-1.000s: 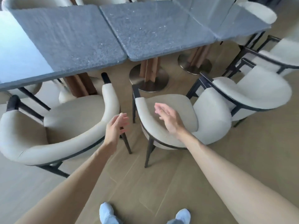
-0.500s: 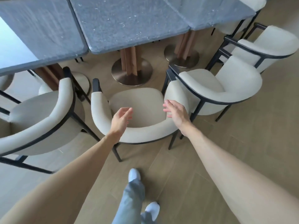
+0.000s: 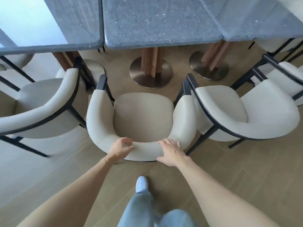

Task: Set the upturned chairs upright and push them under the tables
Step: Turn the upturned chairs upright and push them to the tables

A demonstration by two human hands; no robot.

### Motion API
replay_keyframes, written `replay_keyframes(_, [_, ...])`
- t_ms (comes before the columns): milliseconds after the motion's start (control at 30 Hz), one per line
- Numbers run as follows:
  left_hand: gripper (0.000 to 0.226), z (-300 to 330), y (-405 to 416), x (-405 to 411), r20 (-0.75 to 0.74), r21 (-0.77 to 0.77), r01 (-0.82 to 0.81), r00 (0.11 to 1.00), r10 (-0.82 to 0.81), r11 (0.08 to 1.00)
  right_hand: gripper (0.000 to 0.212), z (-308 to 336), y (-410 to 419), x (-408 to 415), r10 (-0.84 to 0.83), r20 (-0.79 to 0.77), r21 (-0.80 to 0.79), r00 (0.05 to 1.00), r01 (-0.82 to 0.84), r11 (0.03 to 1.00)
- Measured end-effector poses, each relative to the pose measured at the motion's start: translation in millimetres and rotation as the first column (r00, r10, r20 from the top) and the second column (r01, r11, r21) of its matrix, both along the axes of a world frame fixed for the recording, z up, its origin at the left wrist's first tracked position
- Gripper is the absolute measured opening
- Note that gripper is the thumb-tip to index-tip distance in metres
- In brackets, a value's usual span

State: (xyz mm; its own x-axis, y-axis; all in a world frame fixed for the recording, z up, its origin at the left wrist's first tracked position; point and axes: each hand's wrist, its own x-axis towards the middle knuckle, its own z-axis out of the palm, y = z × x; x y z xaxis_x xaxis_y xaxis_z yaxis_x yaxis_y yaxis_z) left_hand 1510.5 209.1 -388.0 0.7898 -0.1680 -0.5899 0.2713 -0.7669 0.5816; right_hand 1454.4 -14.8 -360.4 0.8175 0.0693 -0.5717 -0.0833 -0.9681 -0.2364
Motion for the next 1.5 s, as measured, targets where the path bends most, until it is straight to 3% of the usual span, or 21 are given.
replay_keyframes(133, [0.067, -17.1, 7.2, -5.3, 0.082, 0.197, 0.288, 0.948, -0.308, 0.937, 0.086, -32.4, 10.9, 1.5, 0.133, -0.015, 0.001, 0.991, -0.133, 0.991])
replay_keyframes(200, [0.093, -26.4, 10.6, -7.5, 0.058, 0.396, 0.481, 0.837, -0.544, 0.782, 0.109, -49.7, 15.4, -0.6, 0.181, -0.01, -0.011, 0.983, -0.181, 0.983])
replay_keyframes(267, [0.116, -38.2, 11.0, -11.3, 0.01, 0.571, 0.55, 0.738, -0.675, 0.609, 0.124, -66.6, 18.0, -5.4, 0.253, 0.01, -0.079, 0.968, -0.251, 0.965])
replay_keyframes(333, [0.125, -49.1, 8.9, -15.4, 0.01, 0.647, 0.523, 0.722, -0.692, 0.555, 0.122, -83.7, 15.0, -11.9, 0.283, 0.076, -0.126, 0.956, -0.272, 0.954])
replay_keyframes(433, [0.113, -63.2, 9.9, -5.2, 0.169, 0.705, 0.423, 0.68, -0.714, 0.569, 0.106, -102.0, 3.3, -6.5, 0.305, 0.296, -0.146, 0.905, -0.273, 0.951])
replay_keyframes(633, [0.095, -64.4, 13.4, -3.9, 0.265, 0.639, 0.352, 0.733, -0.626, 0.683, 0.097, -109.6, -7.8, -0.3, 0.325, 0.367, -0.053, 0.872, -0.329, 0.943])
replay_keyframes(900, [0.081, -62.9, 10.2, 35.7, 0.267, 0.629, 0.325, 0.763, -0.588, 0.707, 0.1, -104.1, -14.2, 51.4, 0.366, 0.344, -0.056, 0.865, -0.37, 0.927])
replay_keyframes(1167, [0.092, -68.9, 23.8, 92.2, 0.327, 0.537, 0.304, 0.785, -0.526, 0.787, 0.102, -99.4, -3.1, 114.9, 0.399, 0.318, -0.124, 0.86, -0.38, 0.917])
replay_keyframes(1500, [0.093, -65.9, 22.6, 118.5, 0.315, 0.53, 0.338, 0.773, -0.551, 0.778, 0.103, -102.3, -10.0, 142.3, 0.405, 0.296, -0.114, 0.865, -0.389, 0.914])
